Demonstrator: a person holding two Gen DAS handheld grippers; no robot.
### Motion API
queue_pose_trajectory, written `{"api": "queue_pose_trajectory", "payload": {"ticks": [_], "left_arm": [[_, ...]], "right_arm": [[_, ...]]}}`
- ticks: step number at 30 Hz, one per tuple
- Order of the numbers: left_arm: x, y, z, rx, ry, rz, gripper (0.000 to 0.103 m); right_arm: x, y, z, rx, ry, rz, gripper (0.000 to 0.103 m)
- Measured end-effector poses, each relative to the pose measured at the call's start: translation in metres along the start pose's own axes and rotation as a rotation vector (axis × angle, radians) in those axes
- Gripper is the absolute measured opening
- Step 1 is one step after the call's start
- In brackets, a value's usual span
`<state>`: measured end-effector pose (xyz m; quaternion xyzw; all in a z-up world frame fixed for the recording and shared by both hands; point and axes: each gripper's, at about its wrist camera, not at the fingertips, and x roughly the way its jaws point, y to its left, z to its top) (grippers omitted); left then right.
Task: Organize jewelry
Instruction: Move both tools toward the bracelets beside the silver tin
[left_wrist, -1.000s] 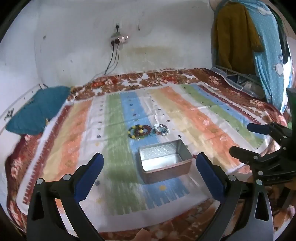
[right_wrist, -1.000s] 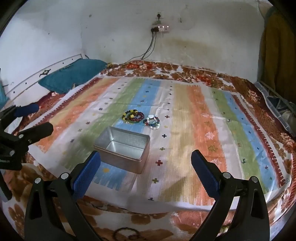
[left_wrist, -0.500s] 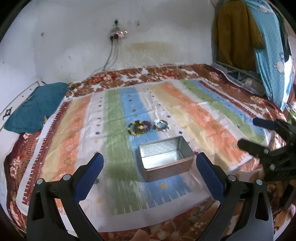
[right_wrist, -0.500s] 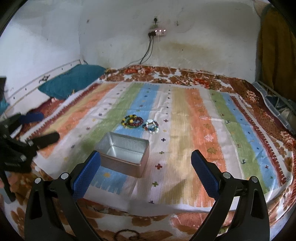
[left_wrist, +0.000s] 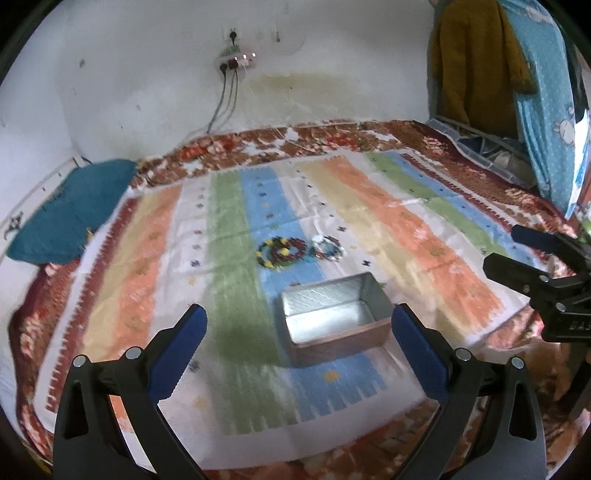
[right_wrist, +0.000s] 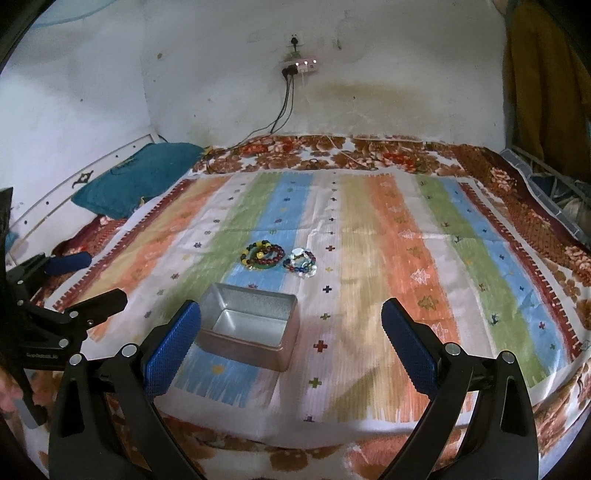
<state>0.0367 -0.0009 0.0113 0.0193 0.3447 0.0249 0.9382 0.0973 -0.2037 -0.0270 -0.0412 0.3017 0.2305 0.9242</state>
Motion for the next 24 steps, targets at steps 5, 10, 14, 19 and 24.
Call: {"api": "queue_pose_trajectory", "payload": {"ticks": [5,10,14,19,24], "left_arm": [[0.009,0.001,0.003,-0.022,0.006,0.002,0.097],[0.023,0.010,0.006,-0.057,0.046,-0.078,0.097],[0.036,0.015,0.006,-0.076,0.070,-0.078,0.097],[0.045,0.022,0.007,-0.099,0.066,-0.067,0.097],[0.066,0.031,0.012,-0.133,0.098,-0.016,0.097]], "right_arm": [[0.006,0.000,0.005,-0.004,-0.016,0.010,0.099],[0.017,-0.001,0.010,0.006,-0.006,0.021,0.099],[0.025,-0.002,0.014,0.017,-0.001,0.014,0.099],[0.037,-0.002,0.020,0.020,-0.015,0.017,0.099],[0.058,-0.003,0.026,0.008,0.008,-0.027,0.099]]}}
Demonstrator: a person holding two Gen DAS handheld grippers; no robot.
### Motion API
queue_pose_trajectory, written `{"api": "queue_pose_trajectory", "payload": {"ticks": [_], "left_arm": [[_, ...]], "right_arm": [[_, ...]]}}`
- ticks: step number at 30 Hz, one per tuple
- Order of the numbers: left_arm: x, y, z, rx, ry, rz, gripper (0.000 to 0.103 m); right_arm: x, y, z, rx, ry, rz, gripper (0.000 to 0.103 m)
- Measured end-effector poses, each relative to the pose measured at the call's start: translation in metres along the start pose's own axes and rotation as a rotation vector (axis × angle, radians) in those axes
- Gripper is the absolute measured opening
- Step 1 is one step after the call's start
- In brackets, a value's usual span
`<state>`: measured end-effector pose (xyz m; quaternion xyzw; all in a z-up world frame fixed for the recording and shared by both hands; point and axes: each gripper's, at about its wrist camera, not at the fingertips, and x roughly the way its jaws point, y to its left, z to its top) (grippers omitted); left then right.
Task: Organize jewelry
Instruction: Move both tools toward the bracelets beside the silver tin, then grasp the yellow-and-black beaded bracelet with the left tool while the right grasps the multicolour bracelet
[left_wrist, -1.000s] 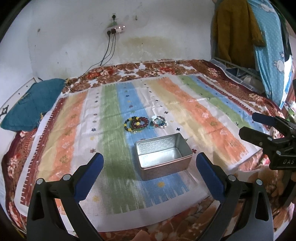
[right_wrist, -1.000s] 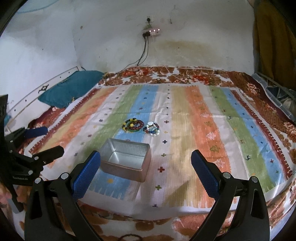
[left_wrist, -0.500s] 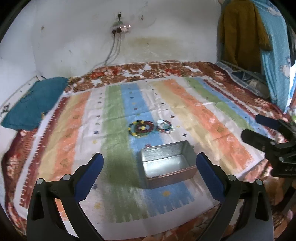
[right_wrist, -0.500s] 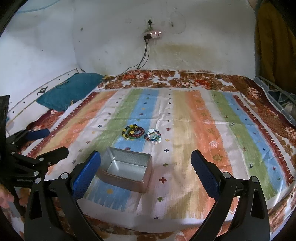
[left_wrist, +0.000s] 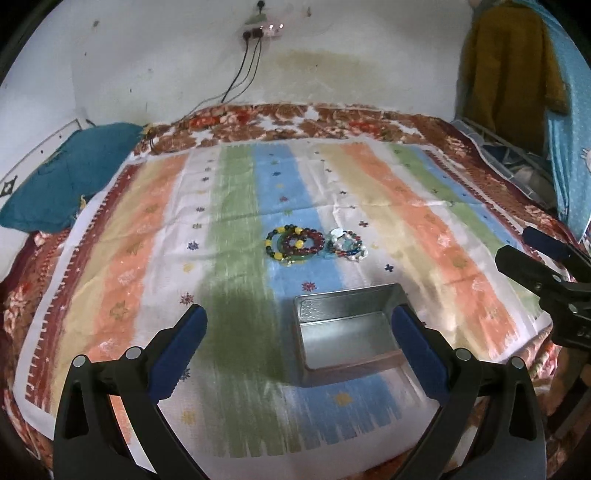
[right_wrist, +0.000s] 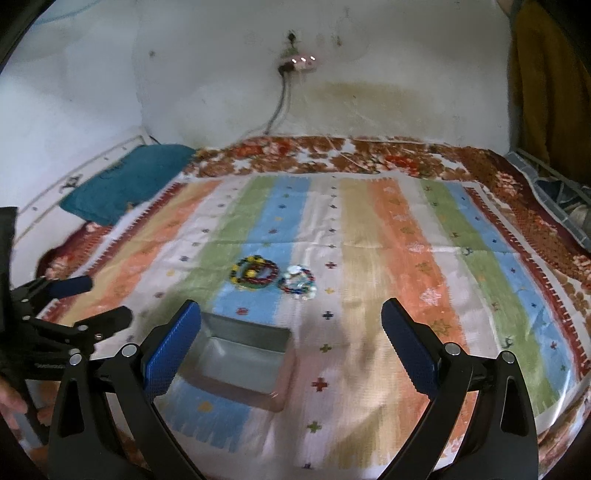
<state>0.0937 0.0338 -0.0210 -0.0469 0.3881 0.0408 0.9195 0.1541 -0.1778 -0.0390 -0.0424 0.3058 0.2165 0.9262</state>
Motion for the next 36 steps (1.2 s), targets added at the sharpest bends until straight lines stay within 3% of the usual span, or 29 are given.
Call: {"api": "queue_pose_trajectory", "payload": {"ticks": [4,9,14,21,29,36], "left_arm": [[0.012,0.008,0.009,-0.027,0.003,0.005,0.097],[0.027,0.016,0.019,-0.063,0.023,-0.040,0.097],[0.042,0.010,0.029,-0.036,0.037,0.017,0.097],[0.068,0.022,0.045,-0.085,0.079,0.014,0.097],[0.100,0.031,0.055,-0.111,0.135,0.077,0.097],[0.122,0.035,0.065,-0.112,0.158,0.115,0.097]], "right_arm": [[0.024,-0.005,0.004,0.017,0.069,-0.001,0.099],[0.040,-0.009,0.009,0.024,0.087,0.003,0.099],[0.053,-0.013,0.017,0.040,0.091,-0.015,0.099],[0.081,-0.017,0.028,0.037,0.134,-0.004,0.099],[0.115,-0.014,0.036,0.007,0.189,-0.017,0.099],[0.146,-0.024,0.043,0.061,0.240,0.000,0.099]]}}
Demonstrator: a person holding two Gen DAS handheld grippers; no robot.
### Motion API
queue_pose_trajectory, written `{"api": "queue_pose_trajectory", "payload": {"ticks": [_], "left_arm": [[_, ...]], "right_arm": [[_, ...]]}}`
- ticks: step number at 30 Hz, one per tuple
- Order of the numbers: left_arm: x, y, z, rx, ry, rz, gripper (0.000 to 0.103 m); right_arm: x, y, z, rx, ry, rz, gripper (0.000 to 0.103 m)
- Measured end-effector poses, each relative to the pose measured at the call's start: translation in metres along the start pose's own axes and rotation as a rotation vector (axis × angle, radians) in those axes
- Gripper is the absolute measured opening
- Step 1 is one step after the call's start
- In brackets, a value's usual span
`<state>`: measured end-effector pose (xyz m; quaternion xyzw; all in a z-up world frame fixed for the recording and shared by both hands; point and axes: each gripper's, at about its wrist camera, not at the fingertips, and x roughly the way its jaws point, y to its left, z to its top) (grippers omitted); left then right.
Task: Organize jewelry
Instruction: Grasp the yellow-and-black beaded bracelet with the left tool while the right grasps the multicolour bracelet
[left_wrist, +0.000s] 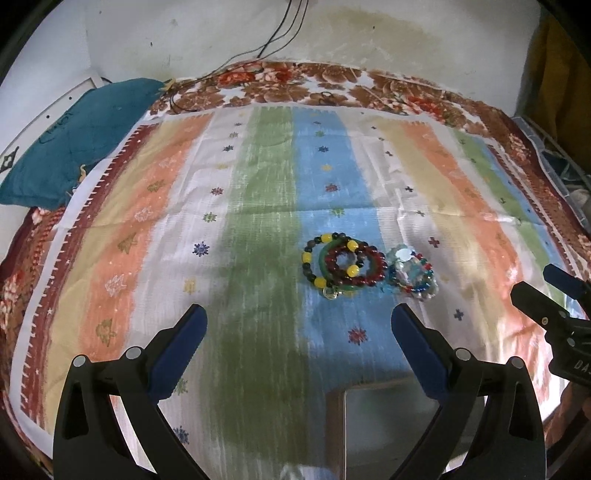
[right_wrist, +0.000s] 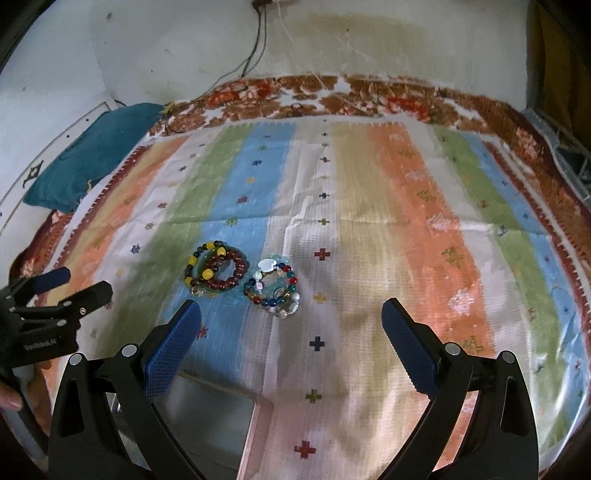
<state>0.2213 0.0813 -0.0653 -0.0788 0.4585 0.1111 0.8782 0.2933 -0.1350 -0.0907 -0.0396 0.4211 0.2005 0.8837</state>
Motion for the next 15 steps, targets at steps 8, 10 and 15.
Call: {"api": "queue_pose_trajectory", "payload": {"ticks": [8,10,15], "left_arm": [[0.034,-0.001,0.009,-0.008,0.065,-0.024,0.097],[0.037,-0.001,0.012,-0.010,0.063,-0.011,0.097],[0.048,-0.002,0.019,-0.019,0.077,-0.015,0.097]], "right_arm": [[0.029,0.000,0.014,0.031,0.053,0.038,0.099],[0.039,-0.002,0.015,0.037,0.074,0.038,0.099],[0.058,-0.009,0.018,0.063,0.112,0.056,0.099]]}}
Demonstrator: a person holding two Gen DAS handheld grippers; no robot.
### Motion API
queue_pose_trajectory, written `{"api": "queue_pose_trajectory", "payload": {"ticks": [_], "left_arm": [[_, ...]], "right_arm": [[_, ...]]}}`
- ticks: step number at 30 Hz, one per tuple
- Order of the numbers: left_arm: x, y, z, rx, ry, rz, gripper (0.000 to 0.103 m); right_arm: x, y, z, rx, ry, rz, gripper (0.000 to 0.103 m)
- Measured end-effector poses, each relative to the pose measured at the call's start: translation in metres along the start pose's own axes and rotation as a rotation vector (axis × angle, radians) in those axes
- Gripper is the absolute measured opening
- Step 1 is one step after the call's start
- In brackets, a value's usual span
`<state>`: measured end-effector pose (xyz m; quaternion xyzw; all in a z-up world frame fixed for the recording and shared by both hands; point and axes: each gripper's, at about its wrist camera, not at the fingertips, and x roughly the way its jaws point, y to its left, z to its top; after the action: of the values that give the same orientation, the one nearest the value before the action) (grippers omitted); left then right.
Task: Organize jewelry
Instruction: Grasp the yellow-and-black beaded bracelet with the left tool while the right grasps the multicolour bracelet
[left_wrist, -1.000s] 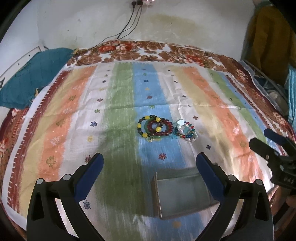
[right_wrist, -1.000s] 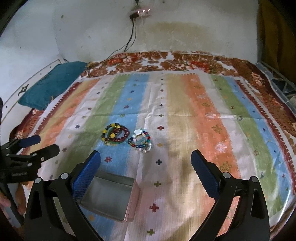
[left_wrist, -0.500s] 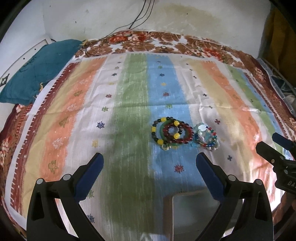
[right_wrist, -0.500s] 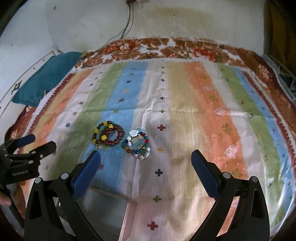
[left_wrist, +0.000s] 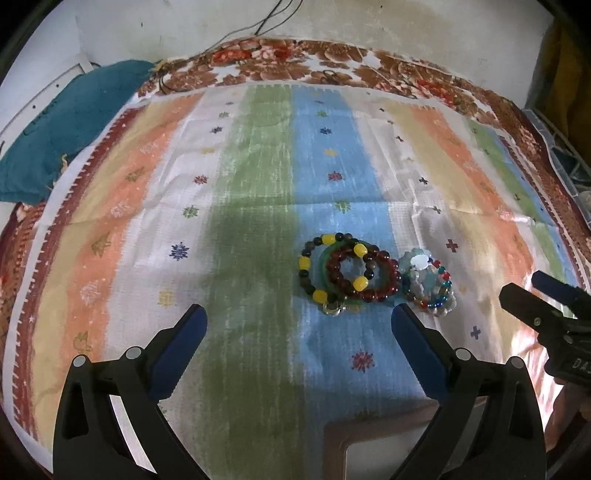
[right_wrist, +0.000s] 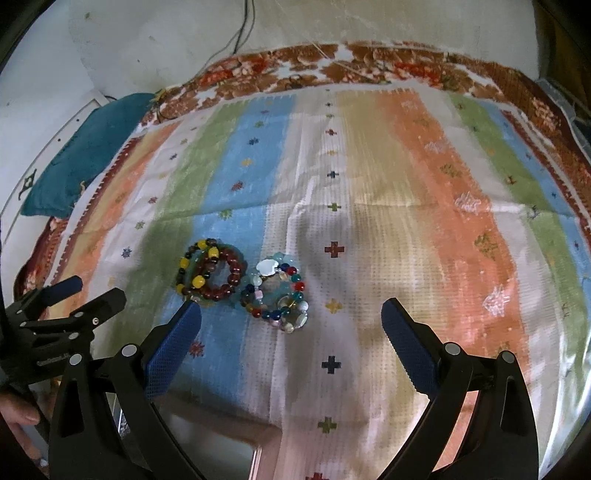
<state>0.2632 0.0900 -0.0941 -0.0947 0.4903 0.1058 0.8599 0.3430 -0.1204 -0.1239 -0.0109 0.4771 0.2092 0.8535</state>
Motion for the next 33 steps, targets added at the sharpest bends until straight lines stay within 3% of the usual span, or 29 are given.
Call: {"api": "queue_pose_trajectory", "payload": {"ticks": [4,7,10,14,19,28,33], "left_arm": [[0.014,0.000,0.004,0.003,0.031,-0.012,0.096],[0.024,0.000,0.006,0.004,0.052,-0.022,0.090],[0.036,0.007,0.011,-0.025,0.074,-0.039,0.088],[0.050,0.013,0.015,-0.056,0.102,-0.041,0.084],[0.063,0.017,0.017,-0.068,0.123,-0.058,0.083],[0.083,0.014,0.019,-0.032,0.152,-0.042,0.064],[0.089,0.015,0.019,-0.031,0.161,-0.040,0.061]], "right_arm": [[0.010,-0.004,0.006,0.019,0.016,0.017,0.099],[0.015,-0.008,0.010,0.038,0.022,0.032,0.086],[0.023,-0.007,0.012,0.027,0.035,0.030,0.085],[0.035,-0.009,0.014,0.033,0.066,0.046,0.073],[0.052,-0.013,0.016,0.052,0.107,0.068,0.072],[0.072,-0.012,0.019,0.012,0.134,0.032,0.052],[0.080,-0.015,0.020,0.015,0.149,0.029,0.039]]}}
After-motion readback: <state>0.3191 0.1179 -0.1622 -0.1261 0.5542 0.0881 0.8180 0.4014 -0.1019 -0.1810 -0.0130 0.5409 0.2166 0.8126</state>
